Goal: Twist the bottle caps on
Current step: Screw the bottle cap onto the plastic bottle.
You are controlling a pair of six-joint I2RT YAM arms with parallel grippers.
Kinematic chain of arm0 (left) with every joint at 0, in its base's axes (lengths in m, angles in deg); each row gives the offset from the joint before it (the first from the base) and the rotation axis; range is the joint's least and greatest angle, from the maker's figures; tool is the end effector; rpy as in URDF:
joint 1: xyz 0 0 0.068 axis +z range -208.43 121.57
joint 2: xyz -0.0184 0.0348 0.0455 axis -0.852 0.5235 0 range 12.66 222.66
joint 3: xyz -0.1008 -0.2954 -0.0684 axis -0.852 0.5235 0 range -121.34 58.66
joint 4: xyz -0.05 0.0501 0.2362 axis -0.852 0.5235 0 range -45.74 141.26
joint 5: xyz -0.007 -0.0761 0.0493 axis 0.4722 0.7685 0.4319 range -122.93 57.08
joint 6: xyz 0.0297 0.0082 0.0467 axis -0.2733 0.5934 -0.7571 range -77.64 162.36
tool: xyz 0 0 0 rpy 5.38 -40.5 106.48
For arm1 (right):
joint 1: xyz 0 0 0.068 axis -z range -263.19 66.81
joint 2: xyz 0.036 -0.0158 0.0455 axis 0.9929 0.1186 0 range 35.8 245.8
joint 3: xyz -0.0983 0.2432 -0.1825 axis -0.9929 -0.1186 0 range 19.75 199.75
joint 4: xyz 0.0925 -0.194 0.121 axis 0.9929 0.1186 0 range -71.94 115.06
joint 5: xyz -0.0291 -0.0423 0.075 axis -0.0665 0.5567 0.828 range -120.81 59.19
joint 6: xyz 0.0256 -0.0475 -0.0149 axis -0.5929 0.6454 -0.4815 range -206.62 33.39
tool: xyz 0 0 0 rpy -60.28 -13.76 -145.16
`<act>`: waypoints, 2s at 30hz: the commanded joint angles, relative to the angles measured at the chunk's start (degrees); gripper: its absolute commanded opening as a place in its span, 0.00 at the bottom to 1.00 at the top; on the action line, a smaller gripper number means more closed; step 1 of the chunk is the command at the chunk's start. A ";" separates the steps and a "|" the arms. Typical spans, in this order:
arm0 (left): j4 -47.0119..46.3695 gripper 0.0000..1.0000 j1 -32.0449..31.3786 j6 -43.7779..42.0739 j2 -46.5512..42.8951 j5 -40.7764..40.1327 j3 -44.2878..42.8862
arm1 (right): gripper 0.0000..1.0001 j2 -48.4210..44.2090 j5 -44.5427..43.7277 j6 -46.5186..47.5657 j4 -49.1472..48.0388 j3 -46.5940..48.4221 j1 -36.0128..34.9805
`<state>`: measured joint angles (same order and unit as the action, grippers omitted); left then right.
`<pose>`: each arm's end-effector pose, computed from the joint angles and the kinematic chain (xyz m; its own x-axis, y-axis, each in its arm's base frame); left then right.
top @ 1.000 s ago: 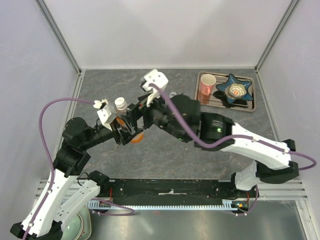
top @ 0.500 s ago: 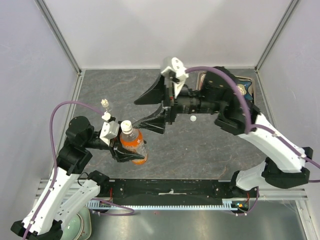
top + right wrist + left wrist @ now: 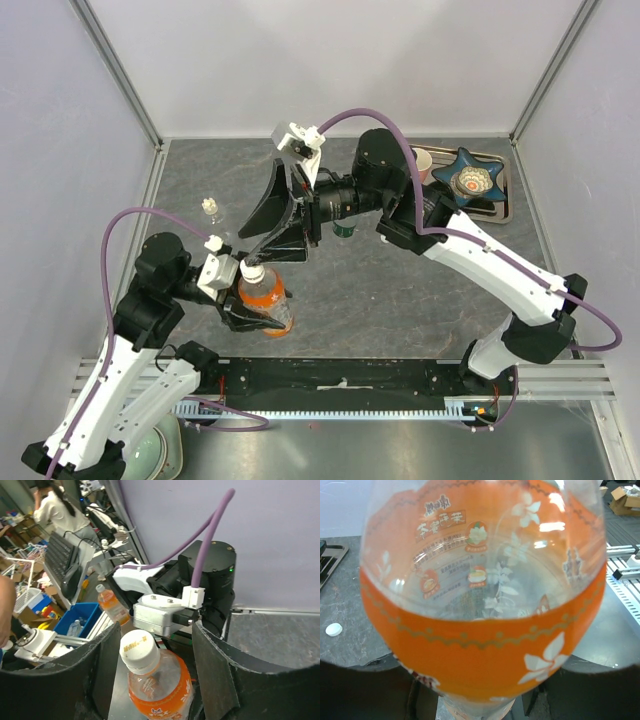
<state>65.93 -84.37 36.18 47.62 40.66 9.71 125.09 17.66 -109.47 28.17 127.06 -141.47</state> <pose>0.0344 -0.0578 0.3946 -0.0141 0.0406 -0.9991 0.9857 -0.1670 -0.0207 0.1405 0.2825 0.5672 -0.3038 -0.0018 -0.9527 -0.9071 -0.3054 0.2898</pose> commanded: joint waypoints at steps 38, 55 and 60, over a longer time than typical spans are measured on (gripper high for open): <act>-1.55 0.02 0.53 1.25 -0.42 -6.61 -0.36 | 0.25 -2.73 7.08 -4.06 -11.18 -5.98 0.01; -1.37 0.02 0.80 2.48 -0.33 -9.16 -0.36 | 0.18 7.91 -14.71 29.97 34.45 18.11 -8.60; -1.19 0.02 0.71 2.75 -0.51 -9.42 -0.36 | 0.17 6.95 -16.73 30.93 34.63 17.15 -8.69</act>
<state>66.98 -83.89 36.53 47.12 32.94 10.02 130.77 4.74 -82.30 56.67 144.43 -149.16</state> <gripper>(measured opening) 0.601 0.397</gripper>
